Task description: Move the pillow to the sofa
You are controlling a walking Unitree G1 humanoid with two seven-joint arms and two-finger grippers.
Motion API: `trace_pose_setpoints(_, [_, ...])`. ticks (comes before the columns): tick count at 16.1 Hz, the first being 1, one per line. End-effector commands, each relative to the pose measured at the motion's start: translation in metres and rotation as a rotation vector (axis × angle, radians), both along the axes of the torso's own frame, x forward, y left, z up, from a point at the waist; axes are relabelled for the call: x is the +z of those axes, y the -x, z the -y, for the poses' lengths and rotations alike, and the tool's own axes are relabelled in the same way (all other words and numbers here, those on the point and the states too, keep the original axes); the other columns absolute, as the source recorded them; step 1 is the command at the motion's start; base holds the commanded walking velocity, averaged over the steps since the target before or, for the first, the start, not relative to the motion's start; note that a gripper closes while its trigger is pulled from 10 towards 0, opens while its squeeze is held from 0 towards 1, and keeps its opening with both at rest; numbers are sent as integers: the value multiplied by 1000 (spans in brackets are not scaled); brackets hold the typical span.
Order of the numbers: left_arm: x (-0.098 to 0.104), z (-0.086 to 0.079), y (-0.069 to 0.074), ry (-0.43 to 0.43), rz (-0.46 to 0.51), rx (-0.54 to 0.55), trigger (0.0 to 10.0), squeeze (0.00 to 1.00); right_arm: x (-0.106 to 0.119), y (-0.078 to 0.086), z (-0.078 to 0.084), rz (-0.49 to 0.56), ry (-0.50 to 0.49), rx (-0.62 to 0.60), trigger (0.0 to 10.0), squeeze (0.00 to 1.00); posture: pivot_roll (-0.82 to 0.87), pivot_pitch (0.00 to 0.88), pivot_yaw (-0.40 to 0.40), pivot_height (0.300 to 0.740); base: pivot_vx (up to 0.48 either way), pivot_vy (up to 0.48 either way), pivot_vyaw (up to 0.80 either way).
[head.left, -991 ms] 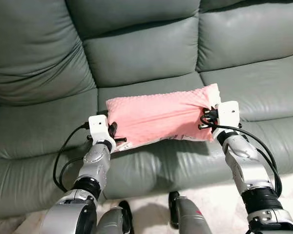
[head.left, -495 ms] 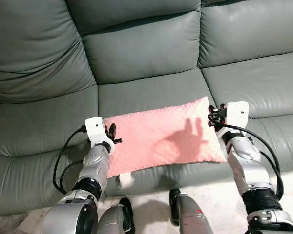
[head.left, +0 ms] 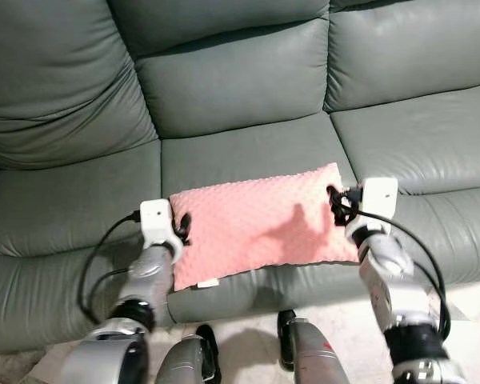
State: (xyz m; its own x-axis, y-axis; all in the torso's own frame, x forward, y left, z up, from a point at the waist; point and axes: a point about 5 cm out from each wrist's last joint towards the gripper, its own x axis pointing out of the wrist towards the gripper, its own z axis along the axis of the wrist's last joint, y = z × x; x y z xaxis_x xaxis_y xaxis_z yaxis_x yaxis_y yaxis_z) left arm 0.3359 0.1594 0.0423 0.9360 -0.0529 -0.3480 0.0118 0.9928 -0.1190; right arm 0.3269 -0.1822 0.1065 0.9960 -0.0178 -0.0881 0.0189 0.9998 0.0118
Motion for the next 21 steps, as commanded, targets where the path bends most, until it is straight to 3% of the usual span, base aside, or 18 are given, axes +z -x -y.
trace_pose_setpoints(1, [-27,-16,21,-64,-150,9,10000,1000,-21,12,2,-110,-40,-53,10000,1000,-176,349,128,740,0,0,0])
trace_pose_setpoints(5, [-31,-50,30,-244,-211,-20,10000,1000,-48,41,-3,-258,-97,-73,10000,1000,-171,353,132,740,0,0,0])
trace_pose_setpoints(8, [-43,-55,40,-276,-312,-54,10000,1000,-69,53,-20,-393,-169,41,10000,1000,-170,356,134,740,0,0,0])
trace_pose_setpoints(9, [-44,-53,41,-276,-328,-71,10000,1000,-71,54,-23,-416,-177,72,10000,1000,-170,356,134,740,0,0,0])
trace_pose_setpoints(11, [-52,-34,45,-265,-393,-178,10000,1000,-80,56,-32,-485,-160,192,10000,1000,-170,363,132,740,0,0,0])
trace_pose_setpoints(16, [-53,-9,41,-250,-397,-246,10000,1000,-89,53,-25,-512,-123,252,10000,1000,-168,368,133,740,0,0,0])
trace_pose_setpoints(17, [-56,-5,44,-231,-408,-227,10000,1000,-94,52,-14,-497,-223,212,10000,1000,-161,370,138,740,0,0,0])
trace_pose_setpoints(19, [-57,4,44,-229,-403,-228,10000,1000,-99,50,8,-467,-225,136,10000,1000,-160,378,137,740,0,0,0])
trace_pose_setpoints(20, [-55,8,41,-207,-394,-226,10000,757,-97,48,12,-444,-248,113,10000,1000,-160,380,136,740,0,0,0])
trace_pose_setpoints(21, [-50,16,37,-175,-375,-225,10000,0,-94,44,18,-409,-288,72,10000,1000,-162,382,136,740,0,0,0])
